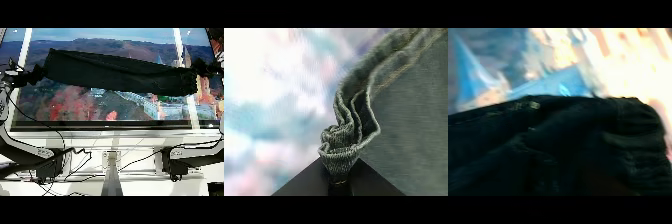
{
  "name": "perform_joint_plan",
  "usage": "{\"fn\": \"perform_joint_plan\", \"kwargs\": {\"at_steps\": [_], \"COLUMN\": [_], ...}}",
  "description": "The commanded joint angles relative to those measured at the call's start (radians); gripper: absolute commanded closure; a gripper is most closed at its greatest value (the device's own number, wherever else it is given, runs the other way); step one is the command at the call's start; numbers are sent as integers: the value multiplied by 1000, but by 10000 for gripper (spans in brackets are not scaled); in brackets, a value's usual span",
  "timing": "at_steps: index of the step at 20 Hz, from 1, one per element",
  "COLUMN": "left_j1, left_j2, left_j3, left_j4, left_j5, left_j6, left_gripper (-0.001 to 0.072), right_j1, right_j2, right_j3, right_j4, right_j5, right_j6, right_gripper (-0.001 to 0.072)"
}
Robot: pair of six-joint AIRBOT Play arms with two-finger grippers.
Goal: Fold the clothes and pants, and hang the long-sleeved shirts on hangers.
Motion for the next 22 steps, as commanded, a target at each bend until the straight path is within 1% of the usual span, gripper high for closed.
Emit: {"fn": "perform_joint_plan", "kwargs": {"at_steps": [1, 2, 3, 5, 7, 10, 12, 14, 17, 20, 22], "left_j1": [-6, -6, -6, -6, -6, -6, -6, -5, -5, -5, -6], "left_j2": [118, 177, 242, 369, 489, 640, 722, 779, 811, 800, 791], "left_j3": [13, 13, 13, 13, 13, 13, 13, 13, 13, 12, 11], "left_j4": [37, 71, 97, 104, 104, 104, 104, 104, 104, 104, 103], "left_j5": [-52, -90, -139, -250, -351, -450, -461, -457, -457, -457, -459], "left_j6": [60, 60, 57, 57, 58, 58, 58, 58, 58, 58, 57], "left_gripper": [682, 682, 682, 682, 682, 681, 681, 680, 680, 680, 680], "right_j1": [132, 193, 257, 402, 564, 827, 991, 1136, 1317, 1419, 1426], "right_j2": [0, -1, -3, -17, -43, -118, -190, -274, -397, -455, -452], "right_j3": [105, 126, 139, 147, 147, 185, 253, 347, 507, 596, 606], "right_j4": [2, 2, 2, 2, 3, 11, 27, 30, 44, 52, 38], "right_j5": [26, 8, -13, -61, -103, -164, -190, -194, -195, -194, -172], "right_j6": [-17, -17, -16, 1, 50, 116, 157, 221, 309, 311, 310], "right_gripper": [599, 667, 677, 677, 677, 677, 678, 678, 678, 677, 677]}}
